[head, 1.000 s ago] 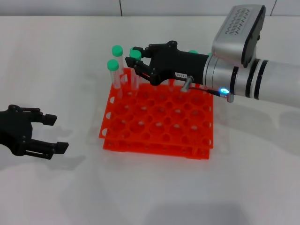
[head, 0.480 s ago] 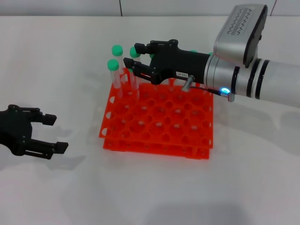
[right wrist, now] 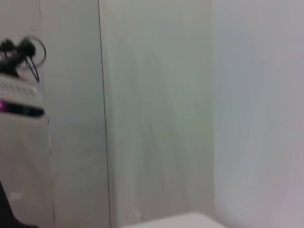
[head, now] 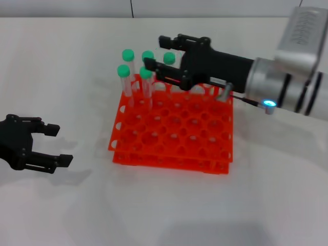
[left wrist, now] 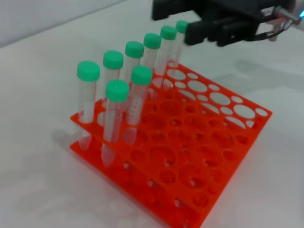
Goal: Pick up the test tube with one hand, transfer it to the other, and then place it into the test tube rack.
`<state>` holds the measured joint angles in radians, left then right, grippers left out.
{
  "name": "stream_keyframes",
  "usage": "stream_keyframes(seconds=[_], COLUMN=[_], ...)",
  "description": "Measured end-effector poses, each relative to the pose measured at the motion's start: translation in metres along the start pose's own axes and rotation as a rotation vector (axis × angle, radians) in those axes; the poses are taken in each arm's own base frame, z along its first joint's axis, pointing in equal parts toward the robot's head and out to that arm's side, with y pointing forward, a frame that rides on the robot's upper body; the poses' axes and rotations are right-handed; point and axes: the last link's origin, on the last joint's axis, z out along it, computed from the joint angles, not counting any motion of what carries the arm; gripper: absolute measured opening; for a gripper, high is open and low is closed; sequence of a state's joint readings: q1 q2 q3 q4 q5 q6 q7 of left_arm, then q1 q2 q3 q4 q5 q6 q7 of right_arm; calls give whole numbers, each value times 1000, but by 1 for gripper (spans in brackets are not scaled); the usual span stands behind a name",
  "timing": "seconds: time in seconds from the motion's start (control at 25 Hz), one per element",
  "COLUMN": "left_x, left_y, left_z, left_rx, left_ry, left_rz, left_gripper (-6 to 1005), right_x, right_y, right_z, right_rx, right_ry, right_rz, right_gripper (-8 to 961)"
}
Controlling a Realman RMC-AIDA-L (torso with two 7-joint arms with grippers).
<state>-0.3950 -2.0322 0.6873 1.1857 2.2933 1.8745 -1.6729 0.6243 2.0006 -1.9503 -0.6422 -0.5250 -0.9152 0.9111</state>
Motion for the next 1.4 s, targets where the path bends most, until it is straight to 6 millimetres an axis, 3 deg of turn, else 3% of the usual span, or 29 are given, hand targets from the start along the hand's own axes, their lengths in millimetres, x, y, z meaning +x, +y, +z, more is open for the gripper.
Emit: stream_keyframes(seconds=[0.52, 0.68, 0.84, 1.4], left_x=[5, 4, 4, 0], left_y=[4, 7, 9, 13], left_z=[-1, 0, 1, 0], left_rx=[-4, -4, -7, -17], left_ry=[93, 124, 154, 178], left_rz=[6, -3, -9, -1], left_gripper=[880, 880, 880, 880], right_x=[-5, -5, -8, -12], right_y=[-30, -32, -32, -27], right_z=[-99, -116, -123, -114], right_rx=[-64, -86, -105, -145], right_ry=[177, 215, 226, 275], right_rz=[75, 69, 61, 10], right_gripper=[585, 584, 584, 584])
